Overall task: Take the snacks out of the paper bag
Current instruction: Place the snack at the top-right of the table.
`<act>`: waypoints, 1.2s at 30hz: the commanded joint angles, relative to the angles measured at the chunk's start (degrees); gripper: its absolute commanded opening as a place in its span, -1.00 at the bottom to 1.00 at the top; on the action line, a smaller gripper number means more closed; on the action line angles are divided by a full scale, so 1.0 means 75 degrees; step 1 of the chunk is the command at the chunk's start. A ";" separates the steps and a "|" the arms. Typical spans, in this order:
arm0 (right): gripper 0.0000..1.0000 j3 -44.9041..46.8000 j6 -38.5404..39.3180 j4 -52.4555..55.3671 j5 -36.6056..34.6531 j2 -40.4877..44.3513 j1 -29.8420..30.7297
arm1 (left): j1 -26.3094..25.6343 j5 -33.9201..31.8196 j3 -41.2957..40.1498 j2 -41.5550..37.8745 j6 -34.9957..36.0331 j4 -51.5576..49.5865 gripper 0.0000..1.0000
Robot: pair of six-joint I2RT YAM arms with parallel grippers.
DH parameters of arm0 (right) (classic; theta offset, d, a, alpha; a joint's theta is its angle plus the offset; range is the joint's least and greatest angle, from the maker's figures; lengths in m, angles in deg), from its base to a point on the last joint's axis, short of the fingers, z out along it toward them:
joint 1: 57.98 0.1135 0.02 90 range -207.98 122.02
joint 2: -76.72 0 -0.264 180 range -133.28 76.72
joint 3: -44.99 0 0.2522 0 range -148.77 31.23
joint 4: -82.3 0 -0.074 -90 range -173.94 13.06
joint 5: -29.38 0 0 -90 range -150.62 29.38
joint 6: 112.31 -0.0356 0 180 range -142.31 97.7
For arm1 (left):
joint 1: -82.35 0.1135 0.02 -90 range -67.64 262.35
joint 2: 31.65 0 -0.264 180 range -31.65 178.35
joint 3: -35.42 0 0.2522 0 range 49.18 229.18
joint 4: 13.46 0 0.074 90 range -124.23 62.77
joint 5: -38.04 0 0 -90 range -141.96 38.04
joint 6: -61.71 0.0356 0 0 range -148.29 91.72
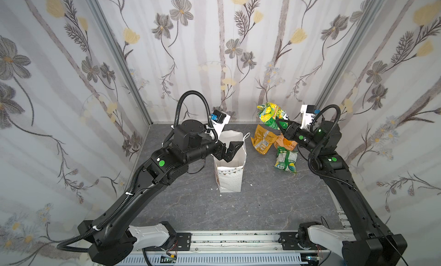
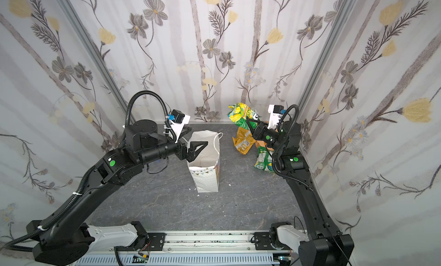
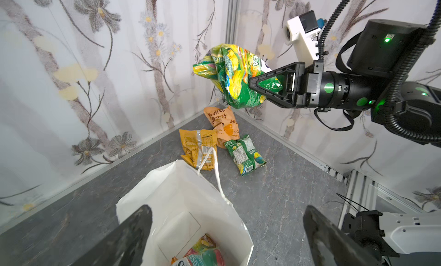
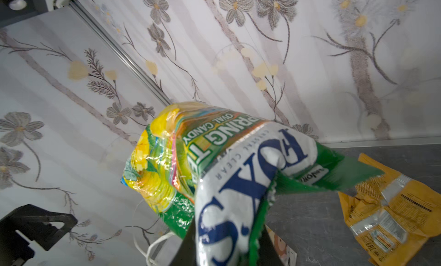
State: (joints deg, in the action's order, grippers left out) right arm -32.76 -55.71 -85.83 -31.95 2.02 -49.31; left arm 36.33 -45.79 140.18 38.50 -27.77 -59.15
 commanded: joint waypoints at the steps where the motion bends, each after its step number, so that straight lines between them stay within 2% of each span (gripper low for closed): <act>1: -1.00 0.0339 0.0748 0.0350 -0.0459 -0.0206 -0.0018 | 0.0006 -0.0563 0.0088 0.0077 0.0285 -0.0407 1.00; 7: -1.00 0.0922 0.0937 0.0426 -0.0481 -0.0976 -0.0030 | -0.0010 -0.0435 0.0031 0.0122 0.0434 -0.0601 1.00; 14: -1.00 0.0949 0.1021 0.0591 -0.0085 -0.2385 -0.0030 | -0.0008 -0.0488 -0.0014 0.0115 0.0429 -0.0636 1.00; 19: -1.00 0.1020 0.1009 0.0526 -0.0094 -0.3288 -0.0017 | 0.0004 -0.0643 -0.0016 0.0104 0.0410 -0.0701 1.00; 26: -1.00 0.1279 0.1009 0.0288 -0.0368 -0.3955 -0.0001 | 0.0007 -0.0718 -0.0043 0.0127 0.0404 -0.0698 1.00; 30: -0.83 0.1389 0.1111 0.0251 -0.0512 -0.4158 -0.0007 | 0.0005 -0.0808 -0.0087 0.0115 0.0423 -0.0665 1.00; 36: -0.43 0.1497 0.1151 0.0217 -0.0617 -0.4203 -0.0007 | 0.0000 -0.0904 -0.0130 0.0070 0.0377 -0.0664 1.00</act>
State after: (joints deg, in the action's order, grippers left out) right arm -21.65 -48.13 -81.33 -35.71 -29.52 -49.42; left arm 36.33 -51.78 139.46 39.38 -25.28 -64.79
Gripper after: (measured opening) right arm 0.269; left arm 0.997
